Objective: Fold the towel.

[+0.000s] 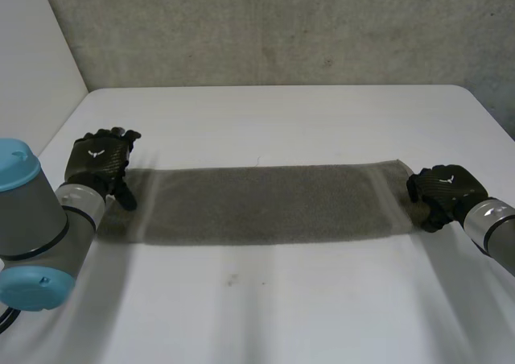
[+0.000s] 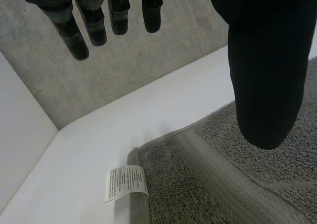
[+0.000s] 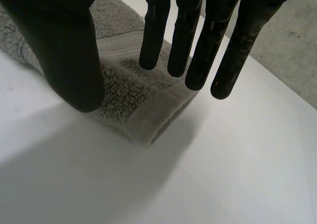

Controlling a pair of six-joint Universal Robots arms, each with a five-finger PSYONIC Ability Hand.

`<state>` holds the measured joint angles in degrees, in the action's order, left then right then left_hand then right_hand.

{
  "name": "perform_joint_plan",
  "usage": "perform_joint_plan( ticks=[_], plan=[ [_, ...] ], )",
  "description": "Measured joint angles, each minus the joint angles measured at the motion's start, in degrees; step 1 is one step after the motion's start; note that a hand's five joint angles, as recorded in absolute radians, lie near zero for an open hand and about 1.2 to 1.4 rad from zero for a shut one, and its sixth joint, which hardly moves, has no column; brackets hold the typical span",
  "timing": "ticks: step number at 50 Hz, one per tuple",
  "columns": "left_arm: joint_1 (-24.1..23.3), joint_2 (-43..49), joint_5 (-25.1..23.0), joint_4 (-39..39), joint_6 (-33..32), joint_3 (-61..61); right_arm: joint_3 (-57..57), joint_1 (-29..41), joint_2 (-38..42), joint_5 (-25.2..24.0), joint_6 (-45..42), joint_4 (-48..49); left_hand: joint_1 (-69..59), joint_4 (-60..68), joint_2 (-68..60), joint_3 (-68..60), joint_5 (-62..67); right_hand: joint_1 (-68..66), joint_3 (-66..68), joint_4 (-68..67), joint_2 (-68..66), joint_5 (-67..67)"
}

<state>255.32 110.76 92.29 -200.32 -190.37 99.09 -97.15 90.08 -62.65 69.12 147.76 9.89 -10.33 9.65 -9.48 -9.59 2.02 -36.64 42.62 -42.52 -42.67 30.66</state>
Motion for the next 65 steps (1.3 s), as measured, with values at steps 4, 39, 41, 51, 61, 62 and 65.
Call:
perform_joint_plan(
  ticks=[4, 39, 41, 51, 61, 62, 65],
  plan=[
    [0.00, 0.06, 0.00, 0.10, -0.07, 0.00, -0.09, -0.22, 0.97, -0.07, -0.11, 1.62, 0.00, 0.00, 0.00, 0.00, 0.00, -7.85, 9.17, -9.32, -9.18, 9.13],
    [-0.07, -0.44, 0.08, 0.19, -0.11, 0.25, 9.28, 4.69, -8.48, 14.64, -8.62, 3.66, 0.00, 0.00, 0.04, 0.00, 0.00, -17.93, 25.66, -25.72, -24.68, 25.35],
    [-0.07, -0.79, 0.08, 0.19, -0.10, 0.37, 10.22, 9.41, -8.72, 12.88, -7.53, 3.84, 0.00, 0.00, 0.04, 0.00, 0.00, -17.93, 25.73, -25.73, -24.68, 25.37],
    [-0.08, -2.09, 0.06, 0.19, -0.09, 0.84, 14.83, 32.33, -2.60, 4.16, -6.87, 8.16, 0.00, 0.00, 0.05, 0.00, 0.00, -17.93, 25.75, -25.88, -24.68, 25.52],
    [-0.01, -2.17, 0.00, 0.19, -0.09, 0.83, 18.49, 44.24, 10.79, 0.42, -7.20, 9.62, 0.00, 0.00, 0.05, 0.00, 0.00, -14.72, 18.80, -19.79, -18.30, 21.07],
    [-0.01, -2.17, 0.00, 0.19, -0.09, 0.83, 18.59, 44.47, 11.34, 0.39, -7.20, 9.61, 0.00, 0.00, 0.05, 0.00, 0.00, -13.08, 16.75, -17.86, -16.26, 19.34],
    [-0.02, -2.16, 0.00, 0.19, -0.09, 0.83, 18.89, 44.86, 12.51, 0.61, -7.11, 9.49, 0.00, 0.00, 0.05, 0.00, 0.00, 10.65, -9.26, 9.25, 10.07, -6.92]
  ],
)
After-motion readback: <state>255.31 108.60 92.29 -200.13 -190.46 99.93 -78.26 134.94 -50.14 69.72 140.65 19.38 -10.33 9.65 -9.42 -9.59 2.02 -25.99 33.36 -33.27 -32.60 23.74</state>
